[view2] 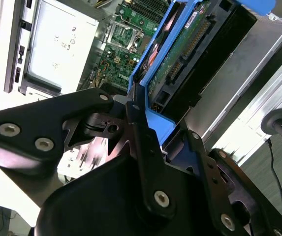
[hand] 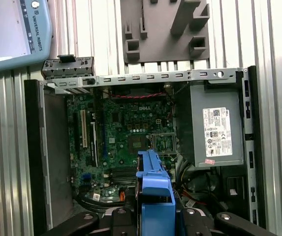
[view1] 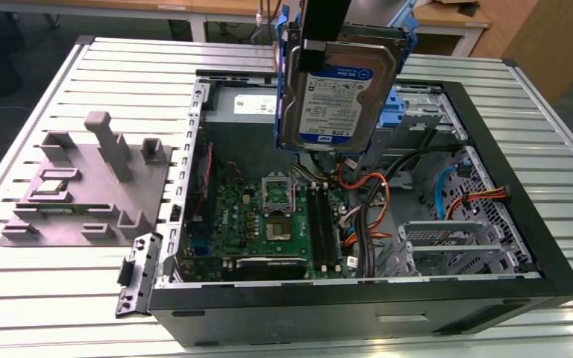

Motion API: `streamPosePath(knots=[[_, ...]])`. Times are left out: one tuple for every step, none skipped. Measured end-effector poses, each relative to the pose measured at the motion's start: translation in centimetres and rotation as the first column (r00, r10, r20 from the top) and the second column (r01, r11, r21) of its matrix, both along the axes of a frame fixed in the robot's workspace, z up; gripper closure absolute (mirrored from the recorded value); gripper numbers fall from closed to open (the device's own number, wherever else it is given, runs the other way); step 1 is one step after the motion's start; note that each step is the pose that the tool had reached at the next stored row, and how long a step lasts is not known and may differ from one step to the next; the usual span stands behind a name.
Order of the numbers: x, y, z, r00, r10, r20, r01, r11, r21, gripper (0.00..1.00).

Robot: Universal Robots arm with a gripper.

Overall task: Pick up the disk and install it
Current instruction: 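Insert the disk into the insertion slot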

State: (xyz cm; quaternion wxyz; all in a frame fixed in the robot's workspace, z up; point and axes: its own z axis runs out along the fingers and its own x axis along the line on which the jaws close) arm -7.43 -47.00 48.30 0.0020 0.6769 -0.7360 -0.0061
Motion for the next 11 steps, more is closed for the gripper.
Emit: streamPosePath(knots=[[0.00, -0.02, 0.00, 1.0000, 0.000, 0.0000, 0.000, 1.0000, -0.0001, 0.64], [0.00, -0.06, 0.00, 1.0000, 0.000, 0.0000, 0.000, 1.0000, 0.0000, 0.64], [0.00, -0.12, 0.00, 1.0000, 0.000, 0.0000, 0.000, 1.0000, -0.0001, 0.64], [0.00, -0.22, 0.00, 1.0000, 0.000, 0.0000, 0.000, 1.0000, 0.0000, 0.64], [0.00, -0.37, 0.00, 1.0000, 0.000, 0.0000, 0.000, 1.0000, -0.0001, 0.64], [0.00, -0.53, 0.00, 1.0000, 0.000, 0.0000, 0.000, 1.0000, 0.0000, 0.64], [0.00, -0.76, -0.01, 1.0000, 0.000, 0.0000, 0.000, 1.0000, 0.0000, 0.64], [0.00, -1.00, -0.01, 1.0000, 0.000, 0.0001, 0.000, 1.0000, 0.0000, 0.64], [0.00, -1.23, -0.01, 1.0000, 0.000, 0.0001, 0.000, 1.0000, 0.0001, 0.64], [0.00, -1.43, 0.00, 1.0000, 0.000, -0.0001, 0.000, 1.0000, -0.0003, 0.64], [0.00, -1.65, -0.01, 1.0000, 0.000, 0.0000, 0.000, 1.0000, -0.0003, 0.64]])
